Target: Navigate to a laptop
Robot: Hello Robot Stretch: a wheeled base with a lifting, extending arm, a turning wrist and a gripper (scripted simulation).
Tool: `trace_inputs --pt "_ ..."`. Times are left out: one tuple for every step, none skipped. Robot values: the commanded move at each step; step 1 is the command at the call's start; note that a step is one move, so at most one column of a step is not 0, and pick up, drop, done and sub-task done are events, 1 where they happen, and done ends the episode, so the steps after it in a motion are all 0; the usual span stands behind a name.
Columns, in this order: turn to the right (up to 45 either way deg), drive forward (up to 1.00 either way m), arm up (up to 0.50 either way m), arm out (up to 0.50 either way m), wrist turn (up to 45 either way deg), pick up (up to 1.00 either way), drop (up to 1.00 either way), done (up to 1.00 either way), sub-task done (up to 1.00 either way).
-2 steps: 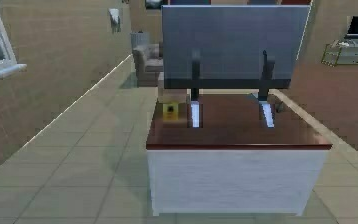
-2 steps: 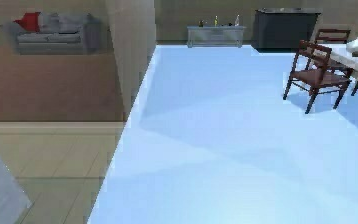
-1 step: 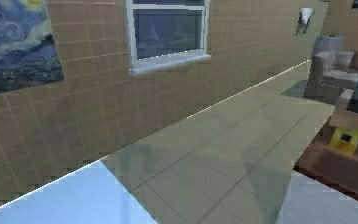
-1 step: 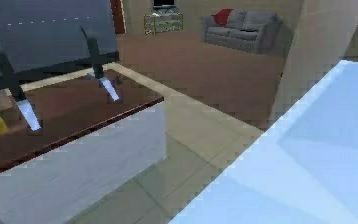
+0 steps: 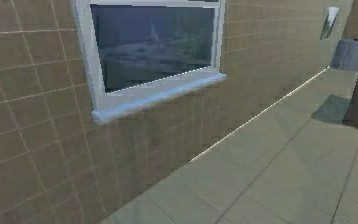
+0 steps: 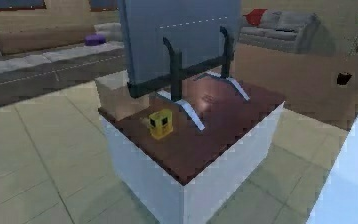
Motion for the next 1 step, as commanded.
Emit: trace_inputs --pt "3.0 0.0 0.0 0.0 0.0 0.0 0.0 0.0 0.0"
